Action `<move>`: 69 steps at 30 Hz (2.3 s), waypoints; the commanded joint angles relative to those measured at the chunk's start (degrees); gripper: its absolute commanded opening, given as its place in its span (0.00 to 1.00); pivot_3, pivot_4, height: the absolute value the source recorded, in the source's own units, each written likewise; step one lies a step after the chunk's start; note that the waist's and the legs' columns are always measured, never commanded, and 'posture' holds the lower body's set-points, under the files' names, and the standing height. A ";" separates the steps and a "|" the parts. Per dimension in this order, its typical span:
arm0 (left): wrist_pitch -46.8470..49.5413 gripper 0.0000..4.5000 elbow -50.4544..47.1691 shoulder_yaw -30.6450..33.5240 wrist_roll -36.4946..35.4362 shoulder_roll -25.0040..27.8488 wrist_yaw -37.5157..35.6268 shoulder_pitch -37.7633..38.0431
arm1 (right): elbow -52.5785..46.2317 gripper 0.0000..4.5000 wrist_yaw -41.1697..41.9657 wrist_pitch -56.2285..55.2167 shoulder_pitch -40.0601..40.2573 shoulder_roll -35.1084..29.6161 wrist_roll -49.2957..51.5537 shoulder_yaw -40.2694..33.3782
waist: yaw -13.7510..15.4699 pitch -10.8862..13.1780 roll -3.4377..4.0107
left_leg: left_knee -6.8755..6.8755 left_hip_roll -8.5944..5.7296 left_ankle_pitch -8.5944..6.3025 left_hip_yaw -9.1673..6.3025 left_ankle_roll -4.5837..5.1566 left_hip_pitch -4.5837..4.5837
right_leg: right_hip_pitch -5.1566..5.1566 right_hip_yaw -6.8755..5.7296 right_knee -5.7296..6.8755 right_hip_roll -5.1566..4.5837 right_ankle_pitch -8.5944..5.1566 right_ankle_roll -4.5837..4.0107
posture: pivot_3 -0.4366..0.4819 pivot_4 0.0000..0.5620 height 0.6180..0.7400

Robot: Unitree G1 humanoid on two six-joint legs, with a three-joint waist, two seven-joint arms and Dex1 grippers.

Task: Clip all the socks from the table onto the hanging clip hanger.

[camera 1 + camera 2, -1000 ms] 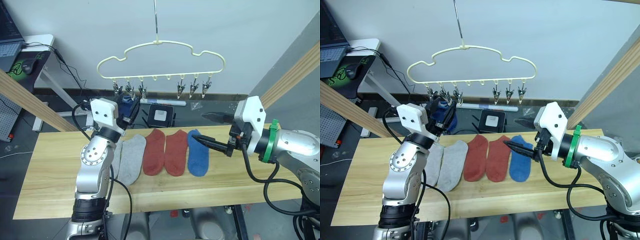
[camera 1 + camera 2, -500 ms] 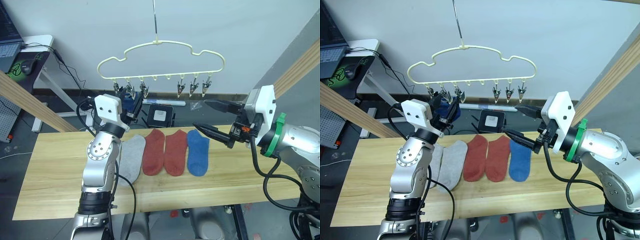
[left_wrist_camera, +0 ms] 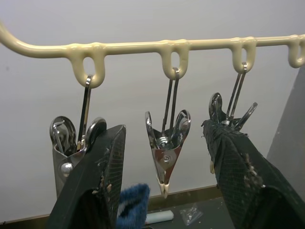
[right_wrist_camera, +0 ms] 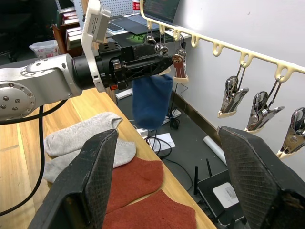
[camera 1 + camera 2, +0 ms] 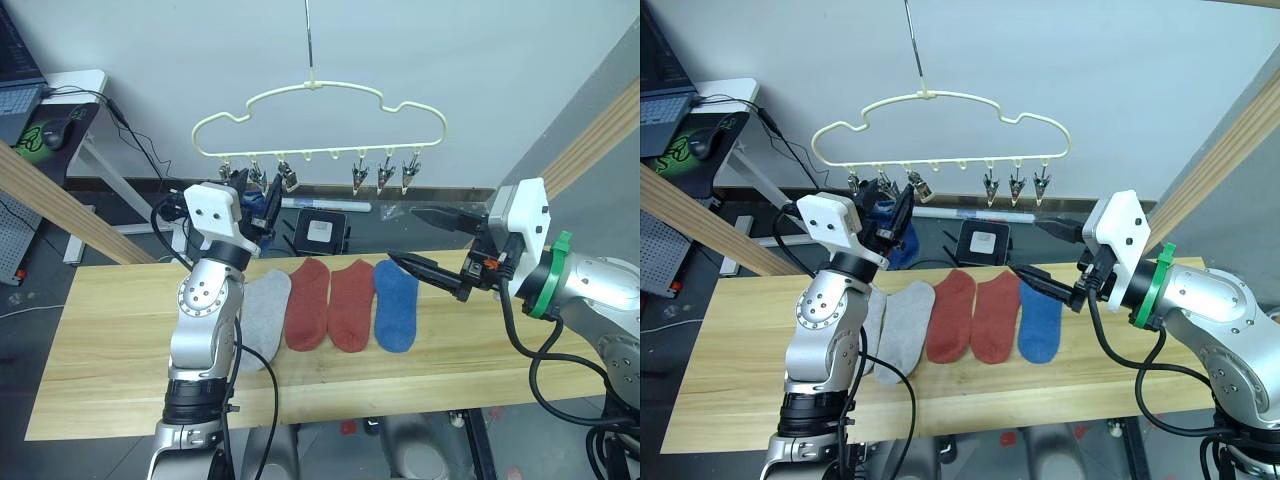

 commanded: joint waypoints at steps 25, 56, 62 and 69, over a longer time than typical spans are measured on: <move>3.37 0.29 -5.04 0.50 -2.82 -0.62 1.06 -0.78 | -1.61 0.78 0.13 -1.69 1.28 -0.96 1.05 0.01 | 0.04 0.00 0.00 | 0.01 0.00 0.00 0.00 0.00 0.00 | 0.02 0.00 0.00 0.00 0.00 0.00 | 0.27 0.54 1.00; 5.45 0.08 -7.07 1.38 -5.13 0.12 -0.23 -1.47 | -1.97 0.78 0.21 -2.21 2.48 -1.15 0.12 1.09 | 0.06 -0.01 -0.01 | 0.02 -0.01 0.01 -0.01 0.01 0.02 | 0.03 0.00 0.01 0.00 0.01 0.00 | 0.28 0.54 1.00; 7.48 0.08 -8.09 1.94 -7.47 1.02 -1.39 -2.00 | -2.02 0.78 -0.40 -1.80 4.02 -2.36 -2.39 3.24 | 0.11 -0.01 -0.01 | 0.02 -0.01 0.01 -0.01 0.01 0.02 | 0.03 -0.01 0.01 0.00 0.00 0.00 | 0.28 0.55 1.00; 11.76 0.08 -10.89 2.53 -10.02 3.31 -2.25 -2.42 | 2.02 0.78 -5.94 2.50 6.54 -4.54 -12.07 12.02 | 0.11 0.00 -0.01 | 0.02 0.01 0.01 0.00 0.00 0.05 | 0.04 0.01 0.01 0.00 0.00 0.01 | 0.29 0.60 1.00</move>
